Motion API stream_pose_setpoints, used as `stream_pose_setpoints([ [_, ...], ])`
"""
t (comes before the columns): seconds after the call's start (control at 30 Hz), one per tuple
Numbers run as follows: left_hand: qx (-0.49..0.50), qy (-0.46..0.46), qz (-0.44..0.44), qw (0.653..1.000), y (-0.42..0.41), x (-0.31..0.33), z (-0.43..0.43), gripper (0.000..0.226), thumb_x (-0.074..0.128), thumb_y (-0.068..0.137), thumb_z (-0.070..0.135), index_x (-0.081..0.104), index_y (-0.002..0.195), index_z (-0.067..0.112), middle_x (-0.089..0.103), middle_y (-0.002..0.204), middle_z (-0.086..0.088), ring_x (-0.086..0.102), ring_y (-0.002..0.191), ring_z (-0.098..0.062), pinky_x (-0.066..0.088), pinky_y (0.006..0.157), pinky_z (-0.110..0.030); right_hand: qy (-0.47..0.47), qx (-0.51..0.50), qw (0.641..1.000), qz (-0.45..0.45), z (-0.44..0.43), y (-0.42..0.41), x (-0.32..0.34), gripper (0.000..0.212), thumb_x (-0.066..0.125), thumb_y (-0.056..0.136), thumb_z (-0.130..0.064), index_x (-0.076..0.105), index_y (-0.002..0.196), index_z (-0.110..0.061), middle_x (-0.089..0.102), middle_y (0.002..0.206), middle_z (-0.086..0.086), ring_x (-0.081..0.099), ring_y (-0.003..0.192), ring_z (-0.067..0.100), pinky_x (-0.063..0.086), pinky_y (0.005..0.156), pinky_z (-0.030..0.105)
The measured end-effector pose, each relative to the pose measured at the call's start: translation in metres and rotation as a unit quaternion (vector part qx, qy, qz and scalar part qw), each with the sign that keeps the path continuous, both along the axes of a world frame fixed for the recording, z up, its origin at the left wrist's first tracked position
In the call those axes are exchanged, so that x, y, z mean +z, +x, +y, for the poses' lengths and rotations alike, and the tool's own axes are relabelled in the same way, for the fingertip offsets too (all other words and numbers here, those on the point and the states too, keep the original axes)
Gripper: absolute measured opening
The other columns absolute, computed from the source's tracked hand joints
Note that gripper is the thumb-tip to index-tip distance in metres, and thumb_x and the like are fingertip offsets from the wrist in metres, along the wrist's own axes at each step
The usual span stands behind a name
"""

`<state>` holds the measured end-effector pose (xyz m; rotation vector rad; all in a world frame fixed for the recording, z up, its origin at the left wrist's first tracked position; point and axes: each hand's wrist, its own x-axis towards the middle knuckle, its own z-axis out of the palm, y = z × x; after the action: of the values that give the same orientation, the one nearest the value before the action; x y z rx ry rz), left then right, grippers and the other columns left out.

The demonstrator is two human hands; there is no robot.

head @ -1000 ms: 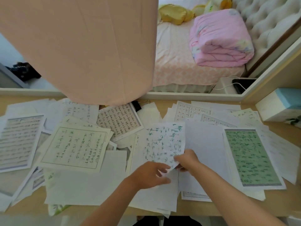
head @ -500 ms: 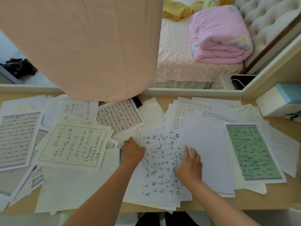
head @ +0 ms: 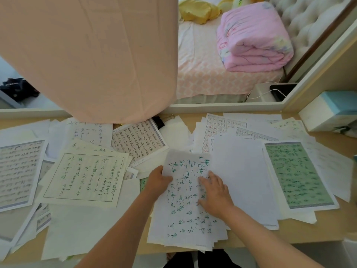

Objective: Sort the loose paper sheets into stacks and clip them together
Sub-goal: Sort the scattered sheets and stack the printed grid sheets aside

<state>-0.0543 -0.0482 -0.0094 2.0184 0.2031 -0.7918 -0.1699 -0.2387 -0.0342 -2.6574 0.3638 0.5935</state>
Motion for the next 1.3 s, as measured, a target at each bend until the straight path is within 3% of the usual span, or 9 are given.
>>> stream_pose_setpoints([
  [0.23,0.102,-0.156,-0.004,0.982,-0.004,0.023,0.042,0.022,0.06,0.094,0.006,0.062,0.113,0.017,0.073,0.104,-0.008,0.072,0.089,-0.026,0.059,0.068,-0.037,0.168,-0.203,0.963,-0.049,-0.005,0.015,0.024,0.103,0.073,0.084,-0.045,0.002,0.157,-0.027,0.008,0.163,-0.002,0.012,0.15,0.023,0.021,0.121,0.045],
  [0.33,0.126,-0.242,0.033,0.962,0.0,0.03,0.057,0.028,0.06,0.094,0.005,0.062,0.121,0.012,0.073,0.112,-0.013,0.071,0.099,-0.034,0.058,0.084,-0.052,0.362,-0.312,0.878,-0.023,-0.006,0.032,0.037,0.098,0.081,0.078,-0.044,0.021,0.154,-0.027,0.035,0.146,-0.005,0.034,0.14,0.02,0.039,0.11,0.041],
  [0.4,0.135,-0.265,0.037,0.954,0.004,0.031,0.057,0.029,0.059,0.096,0.009,0.061,0.124,0.014,0.073,0.114,-0.013,0.07,0.102,-0.035,0.056,0.087,-0.055,0.407,-0.298,0.863,0.01,-0.01,0.039,0.043,0.08,0.083,0.076,-0.042,0.047,0.143,-0.018,0.054,0.138,-0.004,0.052,0.129,0.02,0.046,0.105,0.04],
  [0.53,0.073,-0.215,0.054,0.972,0.012,0.033,0.028,0.038,0.066,0.093,0.024,0.054,0.129,0.023,0.071,0.116,-0.005,0.07,0.102,-0.029,0.06,0.076,-0.042,0.386,-0.288,0.876,-0.021,-0.028,0.04,0.054,0.028,0.076,0.086,-0.013,0.068,0.113,-0.014,0.073,0.11,0.003,0.071,0.095,0.015,0.057,0.087,0.034],
  [0.7,-0.067,-0.092,0.032,0.993,0.016,0.027,-0.042,0.042,0.06,0.094,0.007,0.049,0.133,0.018,0.063,0.124,-0.004,0.063,0.107,-0.024,0.056,0.087,-0.042,0.332,-0.338,0.88,-0.008,-0.082,0.027,0.059,0.032,0.074,0.086,-0.011,0.061,0.115,-0.017,0.069,0.111,0.001,0.065,0.094,0.015,0.052,0.072,0.025],
  [0.8,-0.056,-0.085,0.0,0.995,0.012,0.03,-0.099,0.031,0.055,0.097,0.006,0.053,0.128,0.013,0.062,0.118,-0.004,0.061,0.102,-0.023,0.053,0.079,-0.033,0.271,-0.378,0.885,-0.019,-0.119,0.014,0.062,0.038,0.073,0.088,-0.013,0.056,0.123,-0.012,0.064,0.119,0.001,0.062,0.098,0.018,0.054,0.085,0.033],
  [0.93,-0.109,-0.046,0.028,0.993,0.003,0.016,-0.159,0.035,0.061,0.095,0.012,0.054,0.129,0.011,0.063,0.125,-0.006,0.062,0.106,-0.024,0.053,0.094,-0.038,0.169,-0.435,0.883,-0.046,-0.161,0.0,0.059,0.044,0.066,0.091,-0.012,0.049,0.131,-0.011,0.056,0.116,0.0,0.058,0.098,0.022,0.053,0.085,0.037],
  [1.13,-0.129,0.12,-0.013,0.984,-0.008,-0.011,-0.199,0.068,0.072,0.083,0.024,0.042,0.144,0.017,0.037,0.144,-0.009,0.037,0.131,-0.03,0.042,0.109,-0.045,0.123,-0.424,0.897,0.027,-0.191,-0.001,0.03,0.073,0.066,0.087,-0.019,0.031,0.151,-0.026,0.025,0.152,0.01,0.029,0.136,0.031,0.043,0.095,0.039],
  [1.3,-0.061,0.123,-0.008,0.991,-0.004,-0.019,-0.203,0.087,0.078,0.072,0.024,0.034,0.146,0.018,0.04,0.137,-0.011,0.046,0.123,-0.033,0.048,0.102,-0.051,0.187,-0.492,0.85,0.027,-0.198,0.009,0.011,0.078,0.068,0.083,-0.009,0.028,0.149,-0.018,0.042,0.138,0.011,0.058,0.1,0.023,0.05,0.07,0.025],
])
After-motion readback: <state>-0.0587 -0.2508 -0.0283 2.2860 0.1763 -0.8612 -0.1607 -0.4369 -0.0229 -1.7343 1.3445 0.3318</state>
